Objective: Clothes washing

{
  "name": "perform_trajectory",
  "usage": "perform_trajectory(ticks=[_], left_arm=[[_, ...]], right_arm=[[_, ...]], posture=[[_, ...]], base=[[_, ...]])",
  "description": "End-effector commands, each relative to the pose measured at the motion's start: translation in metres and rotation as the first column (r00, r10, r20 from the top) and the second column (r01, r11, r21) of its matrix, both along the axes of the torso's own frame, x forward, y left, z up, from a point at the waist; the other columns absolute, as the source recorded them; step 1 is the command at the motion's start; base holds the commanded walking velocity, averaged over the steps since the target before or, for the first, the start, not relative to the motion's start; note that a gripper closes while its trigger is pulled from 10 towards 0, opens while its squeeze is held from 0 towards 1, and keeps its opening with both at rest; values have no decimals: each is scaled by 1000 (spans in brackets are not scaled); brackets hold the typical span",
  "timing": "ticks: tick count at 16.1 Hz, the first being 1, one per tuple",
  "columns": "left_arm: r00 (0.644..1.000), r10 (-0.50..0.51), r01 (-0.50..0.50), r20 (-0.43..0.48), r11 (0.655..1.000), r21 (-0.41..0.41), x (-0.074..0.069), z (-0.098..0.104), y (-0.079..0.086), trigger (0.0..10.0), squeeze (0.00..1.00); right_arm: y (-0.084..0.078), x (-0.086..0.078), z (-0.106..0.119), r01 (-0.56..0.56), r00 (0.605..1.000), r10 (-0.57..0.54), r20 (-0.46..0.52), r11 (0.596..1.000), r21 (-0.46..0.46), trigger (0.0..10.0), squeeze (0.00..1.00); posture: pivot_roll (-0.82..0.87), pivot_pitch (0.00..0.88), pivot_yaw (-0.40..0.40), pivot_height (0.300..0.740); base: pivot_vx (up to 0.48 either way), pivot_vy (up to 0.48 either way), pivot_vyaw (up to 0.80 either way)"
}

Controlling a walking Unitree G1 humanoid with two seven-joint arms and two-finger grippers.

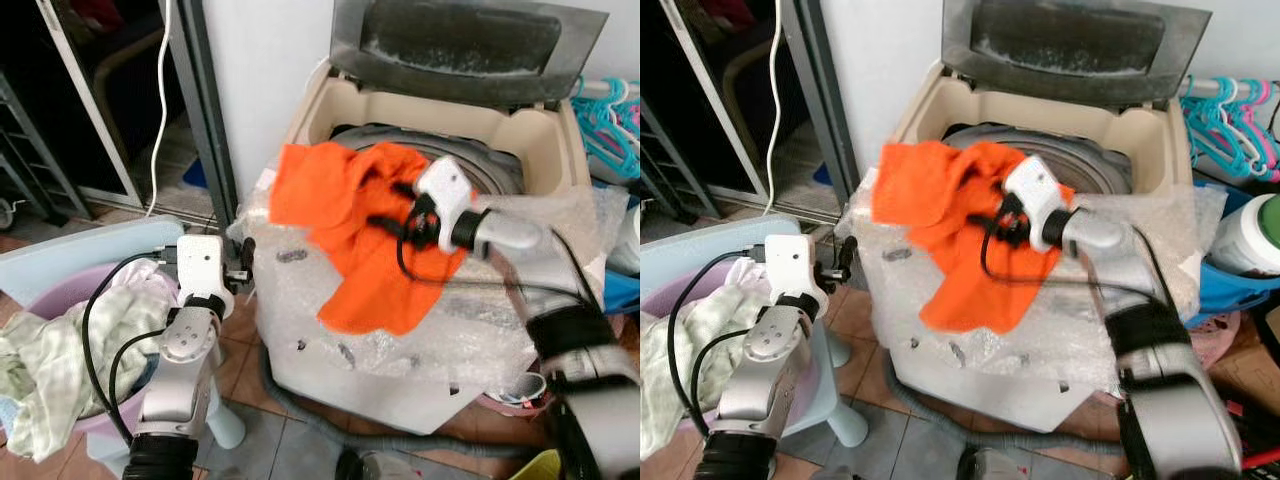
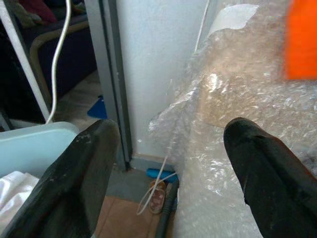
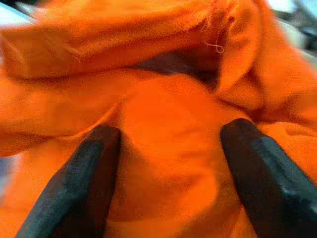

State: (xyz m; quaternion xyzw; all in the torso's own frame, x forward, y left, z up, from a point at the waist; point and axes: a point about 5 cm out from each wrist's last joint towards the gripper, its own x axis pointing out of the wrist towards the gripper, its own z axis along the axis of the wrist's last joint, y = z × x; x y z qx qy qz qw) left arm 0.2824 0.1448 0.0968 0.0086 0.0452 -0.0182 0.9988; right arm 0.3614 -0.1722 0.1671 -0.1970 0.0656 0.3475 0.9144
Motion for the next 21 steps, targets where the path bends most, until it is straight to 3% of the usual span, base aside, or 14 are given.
perform_trajectory(ticks=[1, 4, 5, 6, 7, 9, 12, 13, 14, 15, 16, 17, 19, 21], left_arm=[[1000, 0, 0, -2, 1000, 12, 1, 1, 1, 10000, 0], [1000, 1, -1, -2, 1000, 13, 1, 1, 2, 10000, 0], [1000, 1, -1, -2, 1000, 14, 1, 1, 2, 10000, 0], [1000, 1, -1, -1, 1000, 16, 1, 1, 2, 10000, 0], [1000, 3, -3, -1, 1000, 18, 1, 1, 3, 10000, 0], [1000, 4, -4, -2, 1000, 20, 1, 1, 3, 10000, 0], [1000, 0, 0, -1, 1000, 23, 1, 2, 3, 10000, 0], [1000, 3, -3, 0, 1000, 24, 1, 2, 4, 10000, 0], [1000, 7, -7, -1, 1000, 25, 1, 2, 4, 10000, 0], [1000, 9, -9, -1, 1000, 26, 1, 2, 5, 10000, 0], [1000, 9, -9, 0, 1000, 27, 2, 2, 5, 10000, 0], [1000, 8, -8, 0, 1000, 27, 2, 2, 5, 10000, 0], [1000, 1, -1, 1, 1000, 26, 3, 2, 4, 10000, 0], [1000, -8, 8, 11, 1000, 24, 4, 3, 2, 10000, 0]], right_arm=[[-30, 6, -5, 185, 982, -186, -13, 981, -64, 10000, 1000], [-68, 16, -1, 501, 865, -501, -2, 865, -28, 10000, 1000], [-87, 18, 5, 638, 769, -639, 2, 769, 28, 10000, 1000], [-110, 17, 17, 772, 626, -780, 16, 622, 133, 10000, 1000], [-120, 16, 28, 805, 566, -823, 45, 564, 184, 10000, 1000], [-124, 17, 43, 804, 531, -842, 91, 535, 258, 10000, 1000], [-104, 21, 57, 713, 591, -787, 176, 612, 341, 10000, 1000], [-83, 19, 61, 606, 662, -711, 238, 694, 388, 10000, 976], [-68, 14, 62, 515, 714, -641, 281, 753, 410, 10000, 545], [-58, 9, 62, 447, 748, -593, 298, 782, 434, 10000, 408], [-41, 2, 60, 334, 820, -480, 312, 844, 420, 10000, 388], [-24, -6, 52, 204, 902, -317, 292, 911, 359, 10000, 204], [-19, -10, 30, 152, 957, -209, 201, 952, 266, 10000, 0], [-34, -7, 2, 259, 958, -272, 92, 957, 128, 10000, 0]], posture=[[-48, 0, -15, 740], [-49, 0, -13, 740], [-47, 0, -12, 740], [-44, 0, -11, 740], [-46, 0, -10, 740], [-48, 0, -9, 740], [-48, 0, -8, 740], [-48, 0, -8, 740], [-47, 0, -9, 740], [-46, 0, -10, 740], [-46, 0, -10, 740], [-51, 0, -8, 740], [-54, 0, -8, 740], [-47, 0, -12, 740]], base=[[0, 0, 0], [0, 0, 0], [0, 0, 0], [0, 0, 0], [0, 0, 0], [0, 0, 0], [0, 0, 0], [0, 0, 0], [0, 0, 0], [0, 0, 0], [0, 0, 0], [0, 0, 0], [0, 0, 0], [0, 0, 0]])
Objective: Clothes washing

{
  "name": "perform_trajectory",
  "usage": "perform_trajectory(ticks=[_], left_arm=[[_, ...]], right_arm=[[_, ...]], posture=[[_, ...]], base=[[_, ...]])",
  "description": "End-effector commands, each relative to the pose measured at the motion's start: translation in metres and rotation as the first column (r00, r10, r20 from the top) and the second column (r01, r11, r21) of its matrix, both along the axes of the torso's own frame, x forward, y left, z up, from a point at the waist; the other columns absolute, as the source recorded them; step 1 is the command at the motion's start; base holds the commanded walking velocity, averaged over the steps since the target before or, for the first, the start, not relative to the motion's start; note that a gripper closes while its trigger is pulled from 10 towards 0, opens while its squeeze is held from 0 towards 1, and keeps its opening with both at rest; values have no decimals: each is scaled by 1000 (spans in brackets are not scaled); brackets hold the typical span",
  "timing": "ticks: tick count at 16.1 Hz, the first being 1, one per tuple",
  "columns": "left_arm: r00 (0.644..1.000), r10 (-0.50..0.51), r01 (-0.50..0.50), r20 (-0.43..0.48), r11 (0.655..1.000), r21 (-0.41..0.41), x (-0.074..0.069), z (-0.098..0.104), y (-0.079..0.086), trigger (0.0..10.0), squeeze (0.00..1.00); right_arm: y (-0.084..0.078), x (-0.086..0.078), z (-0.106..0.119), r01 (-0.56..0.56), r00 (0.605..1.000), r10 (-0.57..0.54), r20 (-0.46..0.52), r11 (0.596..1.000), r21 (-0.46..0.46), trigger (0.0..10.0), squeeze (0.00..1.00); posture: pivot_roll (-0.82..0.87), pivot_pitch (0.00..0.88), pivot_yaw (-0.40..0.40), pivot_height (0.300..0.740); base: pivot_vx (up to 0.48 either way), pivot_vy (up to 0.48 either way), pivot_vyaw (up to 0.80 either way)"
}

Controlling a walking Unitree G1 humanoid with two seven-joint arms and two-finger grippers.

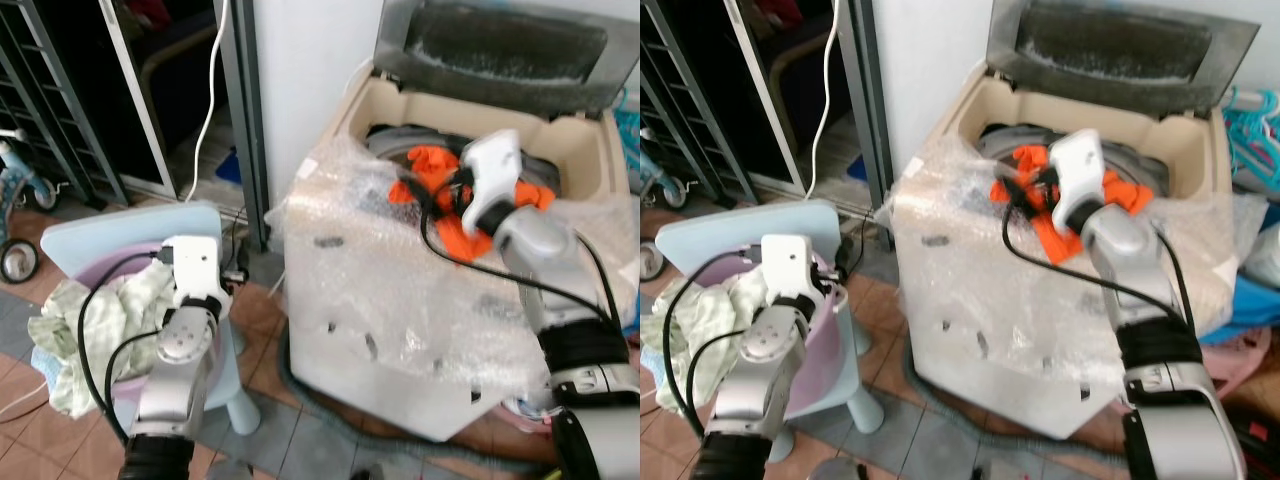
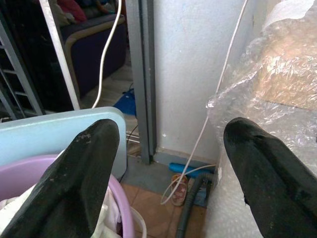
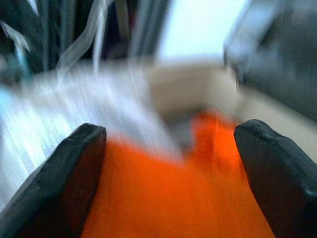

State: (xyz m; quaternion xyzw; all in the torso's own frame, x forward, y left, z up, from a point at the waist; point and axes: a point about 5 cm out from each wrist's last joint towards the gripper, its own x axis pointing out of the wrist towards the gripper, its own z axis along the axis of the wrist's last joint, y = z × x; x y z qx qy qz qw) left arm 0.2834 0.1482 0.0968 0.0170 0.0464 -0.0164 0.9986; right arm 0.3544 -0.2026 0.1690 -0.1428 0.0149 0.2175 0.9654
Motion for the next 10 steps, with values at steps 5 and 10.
perform_trajectory(ticks=[5, 10], left_arm=[[1000, 5, -5, 12, 1000, 6, 2, 3, 1, 10000, 0], [1000, 3, -3, 6, 1000, 9, 2, 3, 2, 10000, 0]], right_arm=[[-41, 6, -9, 249, 964, -256, -76, 964, -90, 10000, 0], [-95, 12, 41, 647, 742, -660, 114, 750, 137, 10000, 0]], posture=[[-40, 0, -12, 740], [-41, 0, -8, 740]], base=[[0, 0, 0], [0, 0, 0]])
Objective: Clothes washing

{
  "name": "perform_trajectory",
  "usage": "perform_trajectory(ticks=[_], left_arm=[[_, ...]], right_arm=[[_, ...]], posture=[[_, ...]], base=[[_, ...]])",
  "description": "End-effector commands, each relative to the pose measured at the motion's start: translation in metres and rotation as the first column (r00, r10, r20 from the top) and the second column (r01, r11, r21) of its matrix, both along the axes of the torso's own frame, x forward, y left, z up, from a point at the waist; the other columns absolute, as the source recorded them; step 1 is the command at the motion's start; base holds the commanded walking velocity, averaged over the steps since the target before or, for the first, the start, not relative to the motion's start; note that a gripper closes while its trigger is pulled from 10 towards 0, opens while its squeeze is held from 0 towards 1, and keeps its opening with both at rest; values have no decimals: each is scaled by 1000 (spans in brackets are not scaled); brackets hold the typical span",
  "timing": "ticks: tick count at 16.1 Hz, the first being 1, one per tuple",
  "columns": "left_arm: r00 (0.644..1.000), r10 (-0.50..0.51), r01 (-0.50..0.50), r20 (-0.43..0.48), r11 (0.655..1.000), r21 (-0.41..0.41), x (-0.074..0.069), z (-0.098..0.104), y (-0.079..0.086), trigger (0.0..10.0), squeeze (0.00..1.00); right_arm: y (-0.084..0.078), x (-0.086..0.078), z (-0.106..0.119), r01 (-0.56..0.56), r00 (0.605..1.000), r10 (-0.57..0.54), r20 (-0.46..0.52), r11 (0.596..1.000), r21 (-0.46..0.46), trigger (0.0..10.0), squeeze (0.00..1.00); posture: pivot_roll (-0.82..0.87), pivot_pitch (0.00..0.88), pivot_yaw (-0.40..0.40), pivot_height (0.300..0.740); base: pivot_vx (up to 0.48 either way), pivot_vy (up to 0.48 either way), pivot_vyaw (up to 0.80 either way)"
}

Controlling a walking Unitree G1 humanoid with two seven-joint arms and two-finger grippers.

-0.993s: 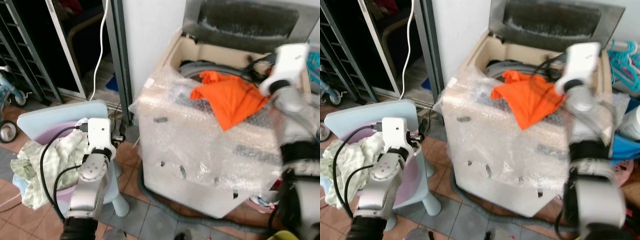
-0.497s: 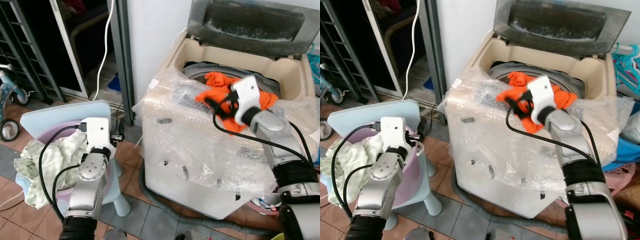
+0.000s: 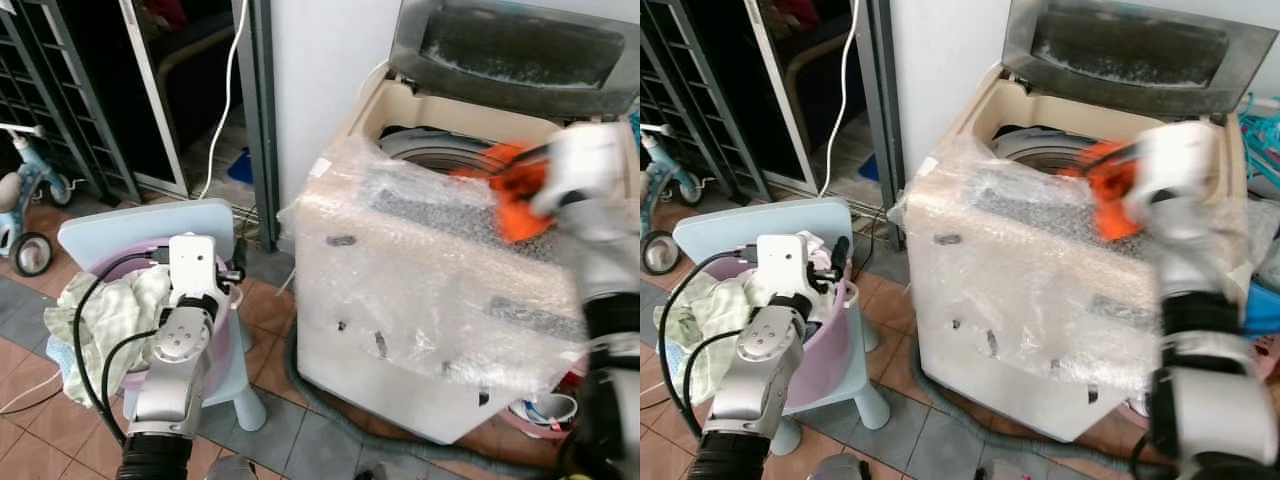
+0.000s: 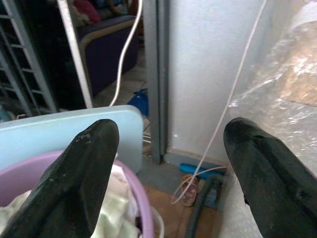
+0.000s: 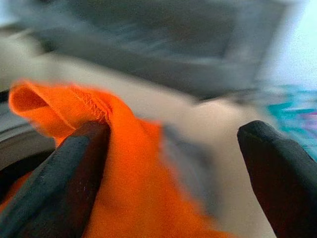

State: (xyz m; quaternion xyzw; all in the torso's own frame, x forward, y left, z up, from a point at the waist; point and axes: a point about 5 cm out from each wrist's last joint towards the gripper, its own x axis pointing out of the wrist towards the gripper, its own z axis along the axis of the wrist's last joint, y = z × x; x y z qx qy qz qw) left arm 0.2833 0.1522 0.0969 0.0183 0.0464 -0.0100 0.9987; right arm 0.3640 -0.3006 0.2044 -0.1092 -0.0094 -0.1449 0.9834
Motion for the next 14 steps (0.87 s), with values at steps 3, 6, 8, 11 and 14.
perform_trajectory(ticks=[3, 6, 8, 11, 14], left_arm=[[1000, 0, 0, 4, 1000, 11, 2, 3, -1, 10000, 0], [997, 81, -81, 0, 996, 24, 3, 2, 5, 10000, 0], [998, 70, -70, -1, 997, 11, 4, 2, 4, 10000, 0], [997, 74, -74, -2, 997, 18, 4, 2, 4, 10000, 0], [995, 97, -97, -9, 995, 9, 4, 1, 4, 10000, 0]], right_arm=[[30, 5, 21, -118, 983, 120, 137, 993, -25, 10000, 0], [71, 1, 23, -287, 932, 288, 222, 957, -37, 10000, 0], [93, -7, 18, -365, 902, 369, 226, 929, -63, 10000, 0], [89, -20, 9, -306, 923, 330, 200, 941, -142, 10000, 0], [97, -33, -10, -289, 935, 308, 173, 948, -131, 10000, 0]], posture=[[-43, 0, -8, 740], [-48, 0, -8, 740], [-47, 0, -13, 740], [-49, 0, -16, 740], [-55, 0, -15, 740]], base=[[0, 0, 0], [0, 0, 0], [0, 0, 0], [0, 0, 0], [0, 0, 0]])
